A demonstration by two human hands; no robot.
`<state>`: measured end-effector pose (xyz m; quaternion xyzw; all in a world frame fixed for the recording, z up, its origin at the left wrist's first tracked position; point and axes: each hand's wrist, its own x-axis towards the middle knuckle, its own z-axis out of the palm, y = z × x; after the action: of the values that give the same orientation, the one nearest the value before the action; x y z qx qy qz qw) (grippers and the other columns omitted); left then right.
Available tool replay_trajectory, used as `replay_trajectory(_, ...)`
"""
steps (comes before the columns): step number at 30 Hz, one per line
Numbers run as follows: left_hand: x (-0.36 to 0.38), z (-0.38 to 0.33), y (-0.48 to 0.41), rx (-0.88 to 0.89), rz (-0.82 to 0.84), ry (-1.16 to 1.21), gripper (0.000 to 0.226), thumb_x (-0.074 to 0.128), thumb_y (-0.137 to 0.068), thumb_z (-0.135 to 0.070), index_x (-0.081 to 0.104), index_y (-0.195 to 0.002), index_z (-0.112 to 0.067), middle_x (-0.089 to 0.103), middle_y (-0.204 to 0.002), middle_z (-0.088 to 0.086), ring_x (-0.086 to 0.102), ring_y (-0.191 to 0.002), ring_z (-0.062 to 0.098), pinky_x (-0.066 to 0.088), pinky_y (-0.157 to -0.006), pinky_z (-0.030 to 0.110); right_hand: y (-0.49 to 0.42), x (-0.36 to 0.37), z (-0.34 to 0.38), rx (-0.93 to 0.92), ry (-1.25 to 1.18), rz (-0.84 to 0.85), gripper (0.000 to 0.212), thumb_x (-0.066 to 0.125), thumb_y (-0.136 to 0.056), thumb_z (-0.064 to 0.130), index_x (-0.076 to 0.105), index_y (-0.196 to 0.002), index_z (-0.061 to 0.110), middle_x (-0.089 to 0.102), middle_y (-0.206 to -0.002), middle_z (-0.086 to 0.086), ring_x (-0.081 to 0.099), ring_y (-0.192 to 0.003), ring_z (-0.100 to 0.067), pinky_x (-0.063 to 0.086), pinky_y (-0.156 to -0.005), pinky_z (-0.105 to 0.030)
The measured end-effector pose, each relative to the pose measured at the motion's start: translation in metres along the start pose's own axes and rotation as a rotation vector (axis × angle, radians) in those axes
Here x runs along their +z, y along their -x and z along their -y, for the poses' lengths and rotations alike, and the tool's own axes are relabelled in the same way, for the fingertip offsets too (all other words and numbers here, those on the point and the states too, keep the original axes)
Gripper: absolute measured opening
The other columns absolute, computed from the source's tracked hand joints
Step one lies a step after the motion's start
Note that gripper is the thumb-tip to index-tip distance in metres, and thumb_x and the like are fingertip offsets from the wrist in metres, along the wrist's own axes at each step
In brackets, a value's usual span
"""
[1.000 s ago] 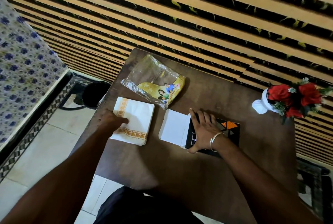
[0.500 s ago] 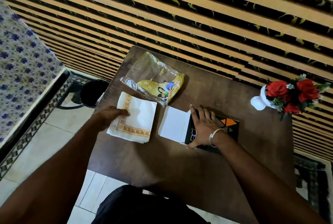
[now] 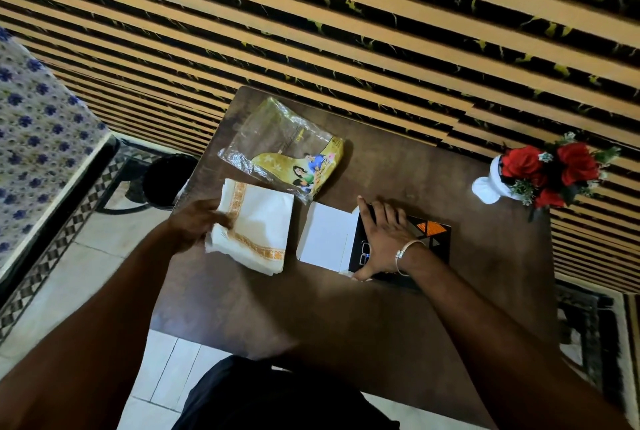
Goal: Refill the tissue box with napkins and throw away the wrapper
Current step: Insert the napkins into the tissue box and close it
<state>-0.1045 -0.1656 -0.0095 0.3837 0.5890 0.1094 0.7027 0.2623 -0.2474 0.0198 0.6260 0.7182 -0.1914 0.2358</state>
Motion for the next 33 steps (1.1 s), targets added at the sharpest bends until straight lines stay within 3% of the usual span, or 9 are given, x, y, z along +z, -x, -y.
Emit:
replay_trajectory(3, 0.0, -0.004, 0.005, 0.032, 0.01, 0.134, 0.037, 0.071, -0.076, 0.002, 0.07, -0.112, -0.005, 0.071, -0.114, 0.02, 0.07, -0.1, 0.038, 0.058, -0.084, 0.052, 0.002, 0.0, 0.0, 0.0, -0.004, -0.005, 0.154, 0.075, -0.045, 0.076, -0.022, -0.151, 0.018, 0.003, -0.161, -0.016, 0.006, -0.148, -0.039, 0.01, -0.119, -0.057)
replay_trajectory(8, 0.021, -0.01, 0.011, 0.074, -0.058, 0.399, 0.016, 0.076, -0.047, -0.021, 0.072, -0.042, -0.035, 0.066, -0.046, -0.015, 0.065, -0.043, -0.002, 0.053, -0.042, 0.016, 0.004, 0.002, 0.001, 0.004, -0.041, 0.0, 0.154, 0.076, -0.045, 0.074, -0.023, -0.15, 0.02, 0.0, -0.161, -0.017, 0.001, -0.149, -0.04, 0.005, -0.12, -0.057)
replay_trajectory(11, 0.041, -0.006, -0.007, 0.03, 0.007, 0.5, 0.024, 0.08, -0.049, -0.02, 0.083, -0.073, -0.018, 0.072, -0.057, -0.009, 0.07, -0.053, 0.001, 0.056, -0.05, 0.018, 0.006, 0.004, 0.003, 0.001, -0.057, -0.008, 0.153, 0.076, -0.044, 0.076, -0.018, -0.152, 0.02, 0.002, -0.161, -0.018, 0.002, -0.149, -0.039, 0.003, -0.12, -0.057)
replay_trajectory(16, 0.105, -0.016, -0.009, -0.018, 0.247, 0.548, 0.062, 0.098, 0.004, -0.032, 0.077, -0.05, -0.01, 0.072, -0.056, 0.008, 0.068, -0.044, 0.014, 0.053, -0.039, 0.021, 0.009, 0.005, 0.0, 0.001, -0.078, -0.018, 0.148, 0.075, -0.044, 0.078, -0.004, -0.153, 0.016, 0.011, -0.157, -0.019, 0.005, -0.147, -0.039, 0.002, -0.121, -0.052)
replay_trajectory(18, 0.121, -0.014, -0.014, -0.076, 0.196, 0.517, 0.027, 0.1, -0.039, -0.017, 0.075, -0.049, -0.012, 0.069, -0.052, 0.008, 0.066, -0.04, 0.01, 0.052, -0.039, 0.021, 0.009, 0.004, -0.004, 0.0, -0.097, -0.018, 0.147, 0.074, -0.042, 0.079, 0.004, -0.153, 0.012, 0.015, -0.155, -0.019, 0.007, -0.146, -0.038, 0.002, -0.122, -0.05)
replay_trajectory(20, 0.126, -0.003, -0.03, -0.095, 0.092, 0.383, 0.031, 0.057, -0.091, 0.005, 0.068, -0.074, -0.019, 0.069, -0.056, 0.004, 0.065, -0.041, 0.003, 0.052, -0.042, 0.018, 0.011, 0.006, -0.007, -0.018, -0.094, -0.037, 0.144, 0.072, -0.043, 0.082, 0.01, -0.152, 0.012, 0.019, -0.153, -0.018, 0.012, -0.145, -0.037, 0.007, -0.122, -0.051)
replay_trajectory(25, 0.121, 0.01, -0.037, -0.064, 0.184, 0.25, 0.032, 0.053, -0.086, 0.017, 0.058, -0.101, -0.01, 0.073, -0.083, 0.002, 0.071, -0.071, 0.011, 0.058, -0.054, 0.021, 0.019, 0.014, -0.014, -0.015, -0.109, -0.075, 0.147, 0.069, -0.04, 0.084, 0.003, -0.153, 0.017, 0.011, -0.159, -0.014, 0.012, -0.147, -0.036, 0.009, -0.122, -0.051)
replay_trajectory(29, 0.11, 0.021, -0.043, -0.041, 0.163, 0.22, 0.064, 0.035, -0.1, 0.002, 0.075, -0.061, -0.03, 0.07, -0.053, -0.01, 0.069, -0.057, 0.005, 0.057, -0.05, 0.017, 0.023, 0.008, -0.016, 0.008, -0.165, -0.061, 0.151, 0.074, -0.042, 0.078, -0.011, -0.153, 0.024, 0.008, -0.161, -0.013, 0.009, -0.148, -0.036, 0.006, -0.122, -0.051)
replay_trajectory(33, 0.103, 0.015, -0.035, 0.374, 0.297, 0.096, 0.035, 0.053, -0.097, -0.03, 0.079, -0.085, -0.01, 0.076, -0.082, 0.004, 0.066, -0.092, 0.013, 0.046, -0.09, 0.006, 0.024, 0.006, -0.017, 0.012, -0.19, -0.058, 0.151, 0.072, -0.041, 0.081, -0.013, -0.153, 0.026, 0.007, -0.161, -0.011, 0.009, -0.148, -0.036, 0.006, -0.122, -0.051)
